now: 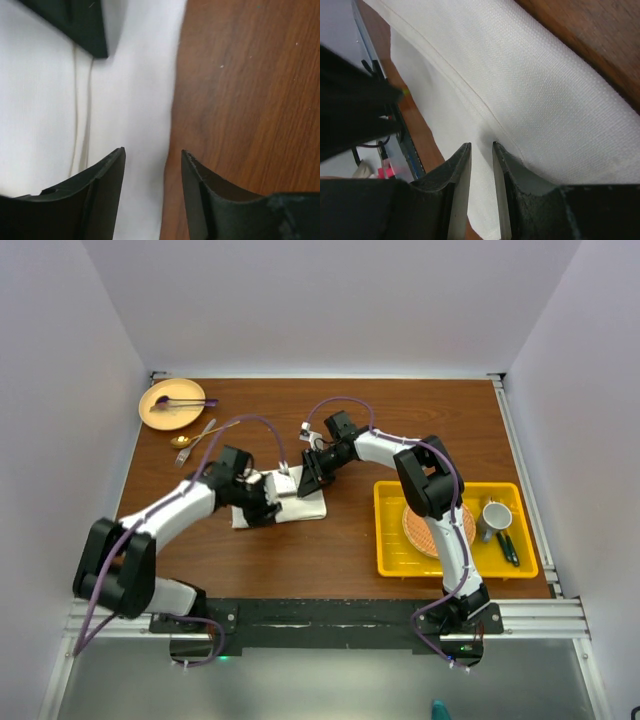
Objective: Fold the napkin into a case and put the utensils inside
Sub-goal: Pick up the 2/3-rectangle-folded napkin from the center of the board.
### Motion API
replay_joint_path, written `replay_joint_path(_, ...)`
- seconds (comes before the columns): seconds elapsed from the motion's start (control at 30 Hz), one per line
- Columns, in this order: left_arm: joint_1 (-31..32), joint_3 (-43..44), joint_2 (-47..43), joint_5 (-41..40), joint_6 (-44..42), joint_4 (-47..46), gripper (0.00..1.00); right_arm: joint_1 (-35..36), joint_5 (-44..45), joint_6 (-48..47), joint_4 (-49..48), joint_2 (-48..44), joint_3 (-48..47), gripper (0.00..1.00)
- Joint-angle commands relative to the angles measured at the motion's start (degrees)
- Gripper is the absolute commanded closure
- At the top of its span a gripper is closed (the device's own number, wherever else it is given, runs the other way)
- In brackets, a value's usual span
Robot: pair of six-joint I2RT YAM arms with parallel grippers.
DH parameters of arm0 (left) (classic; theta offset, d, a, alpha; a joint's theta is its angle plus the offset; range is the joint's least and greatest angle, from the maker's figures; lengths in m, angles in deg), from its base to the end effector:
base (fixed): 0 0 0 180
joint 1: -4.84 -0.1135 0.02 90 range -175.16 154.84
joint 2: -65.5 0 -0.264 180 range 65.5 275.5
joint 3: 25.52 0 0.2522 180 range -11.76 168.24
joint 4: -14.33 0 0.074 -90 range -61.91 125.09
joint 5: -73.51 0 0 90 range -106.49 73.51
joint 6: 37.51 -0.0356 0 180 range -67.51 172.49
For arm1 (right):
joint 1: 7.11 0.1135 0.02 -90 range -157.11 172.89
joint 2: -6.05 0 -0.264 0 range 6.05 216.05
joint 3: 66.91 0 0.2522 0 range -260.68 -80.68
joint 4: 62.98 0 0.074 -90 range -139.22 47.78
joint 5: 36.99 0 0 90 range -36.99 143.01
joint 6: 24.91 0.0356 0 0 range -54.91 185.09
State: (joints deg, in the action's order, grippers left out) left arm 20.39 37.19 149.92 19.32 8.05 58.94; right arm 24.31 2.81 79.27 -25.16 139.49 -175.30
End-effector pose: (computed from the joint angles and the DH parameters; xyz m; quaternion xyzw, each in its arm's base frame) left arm 0.2545 -0.0924 0.1887 0.5202 0.7751 -0.2427 0.2641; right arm 0.3904 0.2705 0.1123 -0.2303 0.8555 0.4625 0.0360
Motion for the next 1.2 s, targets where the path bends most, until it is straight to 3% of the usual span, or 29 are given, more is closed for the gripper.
replay_joint_path(0.0, 10.5, -10.7, -10.0, -13.0, 0.9, -16.6, 0.44, -0.5, 11.3, -3.4, 3.8, 3.5, 0.9, 0.7)
replay_joint_path(0.27, 19.7, -18.8, -11.9, -28.3, -1.1, -30.0, 0.47, -0.4, 11.3, -2.9, 3.2, 3.5, 1.6, 0.69)
replay_joint_path(0.43, 22.1, -21.9, -10.6, -29.4, -6.3, -33.1, 0.51, -0.5, 11.3, -2.7, 3.1, 3.7, 1.3, 0.69)
replay_joint_path(0.53, 23.1, -23.4, -8.6, -31.1, -9.2, -34.6, 0.62, -0.5, 11.3, -2.8, 3.1, 4.0, 0.9, 0.69)
replay_joint_path(0.57, 23.1, -23.9, -8.1, -31.7, -9.9, -35.2, 0.71, -0.5, 11.3, -2.9, 3.1, 3.9, 0.9, 0.69)
replay_joint_path(0.63, 23.1, -23.5, -7.1, -32.6, -10.4, -35.4, 0.79, -0.5, 11.6, -3.4, 2.8, 3.5, 1.5, 0.7)
replay_joint_path(0.67, 23.1, -23.1, -6.9, -32.5, -10.1, -35.1, 0.89, -0.5, 11.8, -3.5, 2.8, 3.3, 1.8, 0.7)
replay_joint_path(0.77, 23.1, -20.3, -7.1, -30.3, -8.2, -31.5, 1.0, -0.4, 11.9, -4.5, 3.1, 2.8, 2.5, 0.7)
replay_joint_path(1.0, 22.2, -10.6, -8.5, -16.9, -1.4, -13.6, 1.0, -0.3, 12.2, -9.0, 4.8, 1.0, 3.8, 0.69)
replay_joint_path(1.17, 16.0, -3.1, -4.5, -9.1, 1.6, -8.0, 1.0, -0.3, 12.0, -10.9, 6.0, 0.5, 4.2, 0.7)
